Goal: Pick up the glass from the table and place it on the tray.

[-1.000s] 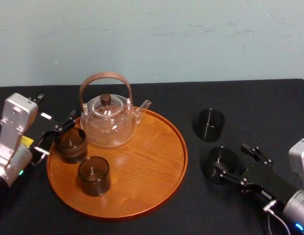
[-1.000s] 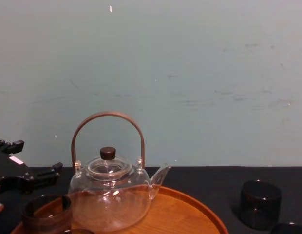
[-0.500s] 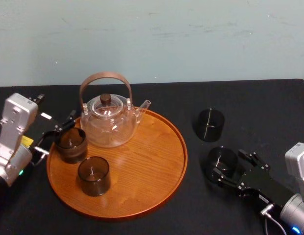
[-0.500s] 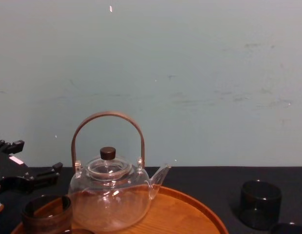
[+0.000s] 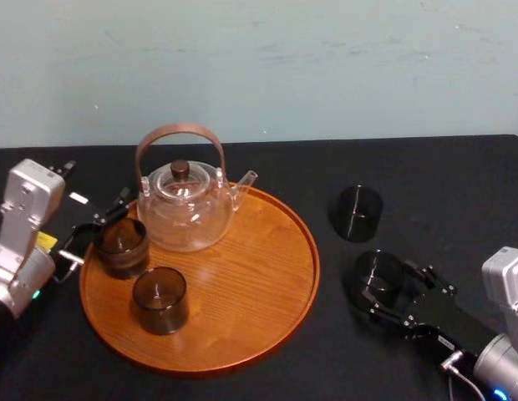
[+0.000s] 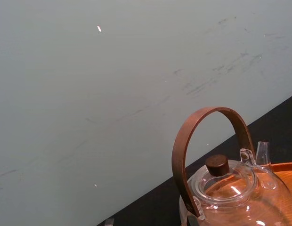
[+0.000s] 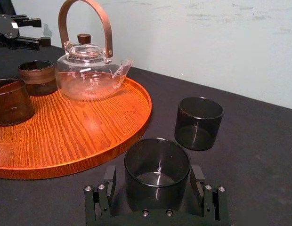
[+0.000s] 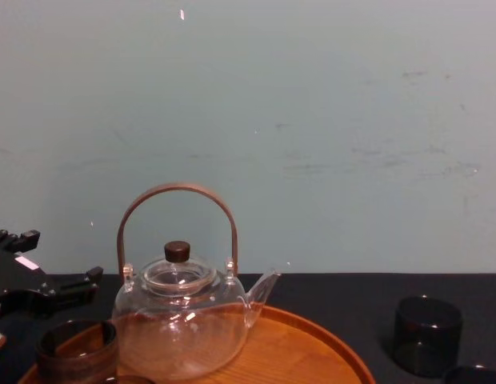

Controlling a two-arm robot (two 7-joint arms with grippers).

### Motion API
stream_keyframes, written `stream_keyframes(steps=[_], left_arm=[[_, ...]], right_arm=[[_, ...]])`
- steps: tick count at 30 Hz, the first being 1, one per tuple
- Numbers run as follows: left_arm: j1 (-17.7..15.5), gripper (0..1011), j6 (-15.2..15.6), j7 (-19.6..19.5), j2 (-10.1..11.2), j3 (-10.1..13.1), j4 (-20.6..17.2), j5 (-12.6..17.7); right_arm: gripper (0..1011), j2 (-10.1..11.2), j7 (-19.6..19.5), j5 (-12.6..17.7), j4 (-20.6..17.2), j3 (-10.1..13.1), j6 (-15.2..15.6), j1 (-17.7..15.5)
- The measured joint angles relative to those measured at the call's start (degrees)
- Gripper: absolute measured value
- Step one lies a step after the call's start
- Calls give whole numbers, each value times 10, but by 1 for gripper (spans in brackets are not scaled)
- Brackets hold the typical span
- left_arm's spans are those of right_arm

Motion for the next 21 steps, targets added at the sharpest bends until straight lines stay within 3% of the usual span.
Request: stream_keyframes(steps=[21], left_arm=[[0,1001,0,0,0,0,0,0]], right_arm=[[1002,-31,26,-16,51,-2,7,42]])
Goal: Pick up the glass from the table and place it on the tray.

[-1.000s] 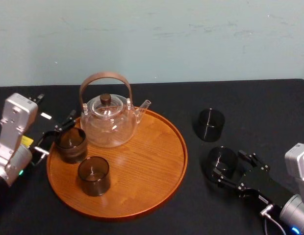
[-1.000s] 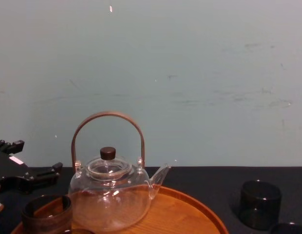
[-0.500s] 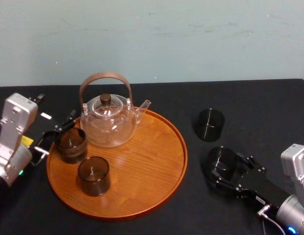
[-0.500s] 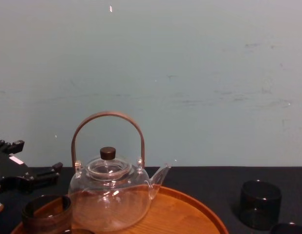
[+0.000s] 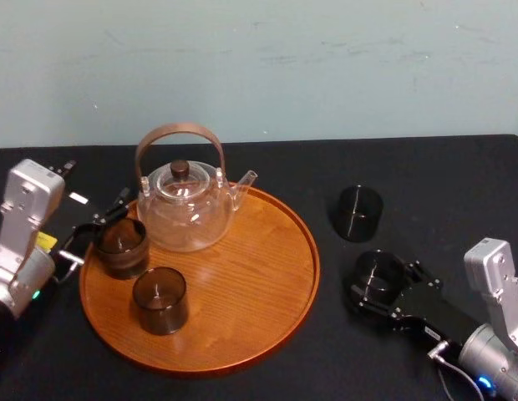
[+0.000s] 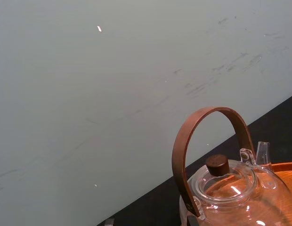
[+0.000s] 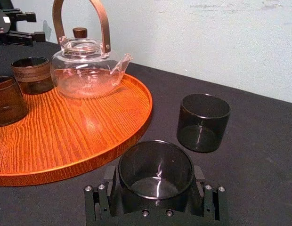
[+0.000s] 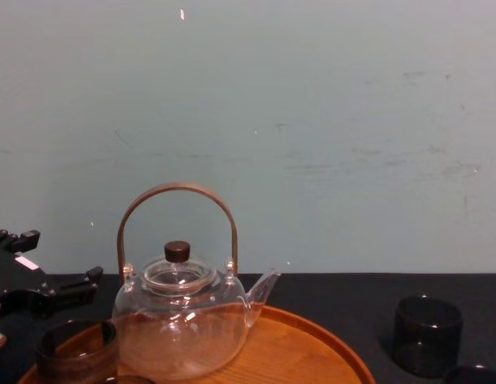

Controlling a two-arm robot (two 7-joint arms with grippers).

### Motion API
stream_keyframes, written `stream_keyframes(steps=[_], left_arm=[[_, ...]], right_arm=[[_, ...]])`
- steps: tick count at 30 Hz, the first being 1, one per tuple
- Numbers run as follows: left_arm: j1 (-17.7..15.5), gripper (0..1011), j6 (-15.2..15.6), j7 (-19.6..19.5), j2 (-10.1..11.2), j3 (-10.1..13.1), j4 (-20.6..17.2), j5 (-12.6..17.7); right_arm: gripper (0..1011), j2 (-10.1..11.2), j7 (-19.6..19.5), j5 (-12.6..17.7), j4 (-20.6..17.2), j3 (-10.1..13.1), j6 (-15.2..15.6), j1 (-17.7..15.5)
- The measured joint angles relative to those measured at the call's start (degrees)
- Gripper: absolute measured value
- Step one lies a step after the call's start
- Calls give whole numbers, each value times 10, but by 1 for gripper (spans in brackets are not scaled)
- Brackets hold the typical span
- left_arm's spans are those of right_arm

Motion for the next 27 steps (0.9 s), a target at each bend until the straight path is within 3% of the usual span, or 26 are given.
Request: stream_keyframes(steps=[14,20,27], left_arm=[[0,1002,0,0,0,0,0,0],[0,1002,0,0,0,0,0,0],[0,1001,0,0,0,0,0,0]], right_arm=[[1002,-10,5,-3,14,-7,4,15],[904,-9,5,-2,13,-7,3,14],[905,-8,5,-2,12,-7,3,14]])
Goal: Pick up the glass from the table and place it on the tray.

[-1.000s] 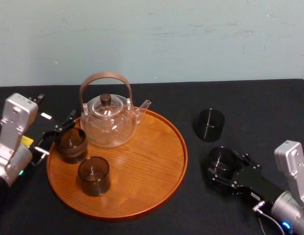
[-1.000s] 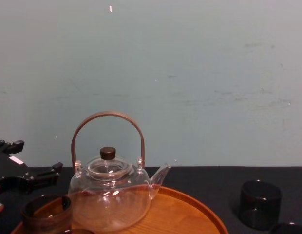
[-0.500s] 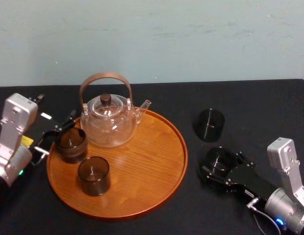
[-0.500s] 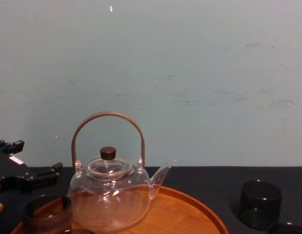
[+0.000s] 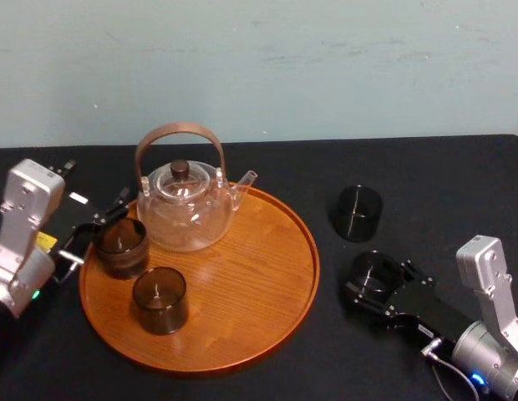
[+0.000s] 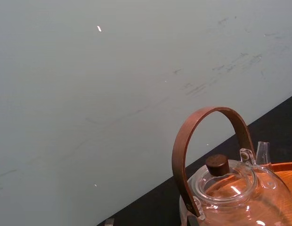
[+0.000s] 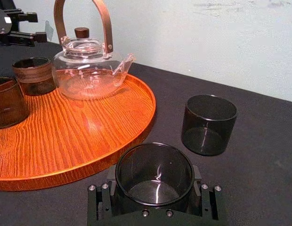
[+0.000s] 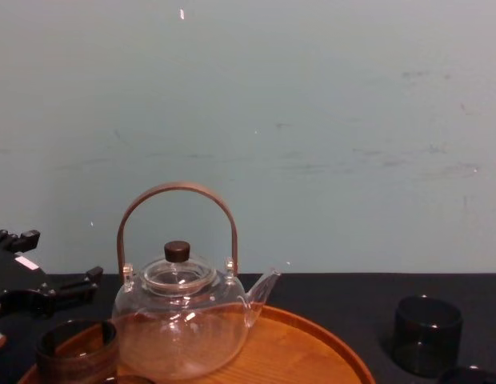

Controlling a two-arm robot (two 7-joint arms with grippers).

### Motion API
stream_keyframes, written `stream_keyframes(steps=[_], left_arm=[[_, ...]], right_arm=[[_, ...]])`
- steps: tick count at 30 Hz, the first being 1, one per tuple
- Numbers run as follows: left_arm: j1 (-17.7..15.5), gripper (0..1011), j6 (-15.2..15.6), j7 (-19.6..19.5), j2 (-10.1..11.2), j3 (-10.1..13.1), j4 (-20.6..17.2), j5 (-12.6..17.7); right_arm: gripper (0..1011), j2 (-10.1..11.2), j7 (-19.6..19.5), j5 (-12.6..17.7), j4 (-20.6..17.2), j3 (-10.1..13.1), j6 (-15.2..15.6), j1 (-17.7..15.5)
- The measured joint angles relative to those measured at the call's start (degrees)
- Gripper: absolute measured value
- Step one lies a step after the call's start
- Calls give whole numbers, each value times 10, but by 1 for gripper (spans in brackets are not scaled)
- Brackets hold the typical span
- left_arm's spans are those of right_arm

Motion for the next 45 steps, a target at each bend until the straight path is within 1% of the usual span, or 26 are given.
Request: stream_keyframes(steps=[14,21,31,34,41,45], left_arm=[[0,1002,0,0,0,0,0,0],[0,1002,0,0,0,0,0,0],[0,1002,0,0,0,0,0,0],[0,1001,0,0,0,0,0,0],[0,1001,0,0,0,0,0,0],[0,1002,0,0,0,0,0,0]], right_arm=[[904,1,0,0,0,0,-3,1],[904,-2,10,-7,-9,-11,-16,16],[904,0,28,-21,-52,-40,-22,20],[904,0,35,-23,-62,-53,-23,23],[904,-6,45,-24,-68,-77,-25,33],[905,-13,51,-27,-62,-96,-25,44]])
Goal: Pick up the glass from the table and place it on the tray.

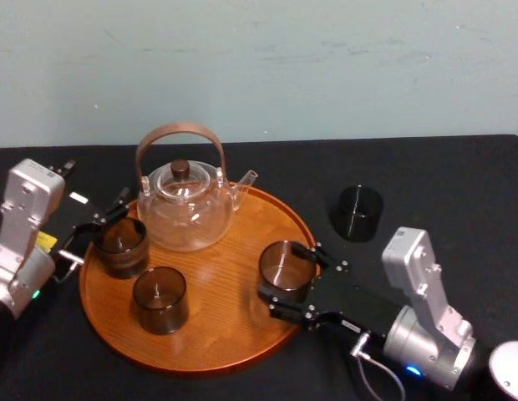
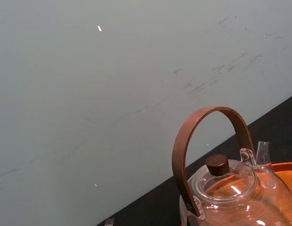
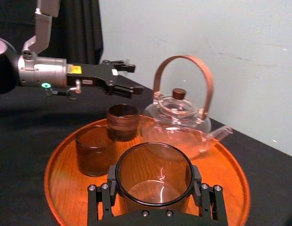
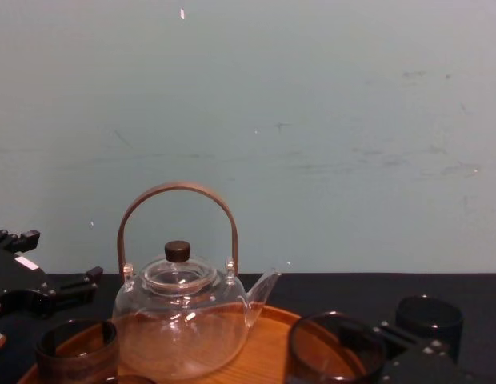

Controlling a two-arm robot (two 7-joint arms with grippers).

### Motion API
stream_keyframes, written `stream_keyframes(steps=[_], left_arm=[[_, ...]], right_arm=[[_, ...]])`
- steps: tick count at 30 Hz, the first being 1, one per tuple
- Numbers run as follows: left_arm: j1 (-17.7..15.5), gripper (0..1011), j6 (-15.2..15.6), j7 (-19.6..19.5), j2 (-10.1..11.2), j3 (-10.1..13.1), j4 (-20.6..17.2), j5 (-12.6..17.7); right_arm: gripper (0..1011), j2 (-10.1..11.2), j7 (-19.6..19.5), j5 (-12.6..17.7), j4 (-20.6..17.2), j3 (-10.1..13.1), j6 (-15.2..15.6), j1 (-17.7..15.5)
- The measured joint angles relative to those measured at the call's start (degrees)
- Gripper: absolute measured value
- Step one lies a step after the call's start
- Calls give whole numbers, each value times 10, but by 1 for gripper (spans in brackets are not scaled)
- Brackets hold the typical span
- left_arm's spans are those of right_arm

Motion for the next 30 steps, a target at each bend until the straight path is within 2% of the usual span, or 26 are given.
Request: stream_keyframes(steps=[11,30], left_arm=[[0,1001,0,0,0,0,0,0],[0,1001,0,0,0,0,0,0]], right_arm=[[904,-17,8,-5,25,-33,-1,27],[904,-45,19,-5,86,-67,0,70]])
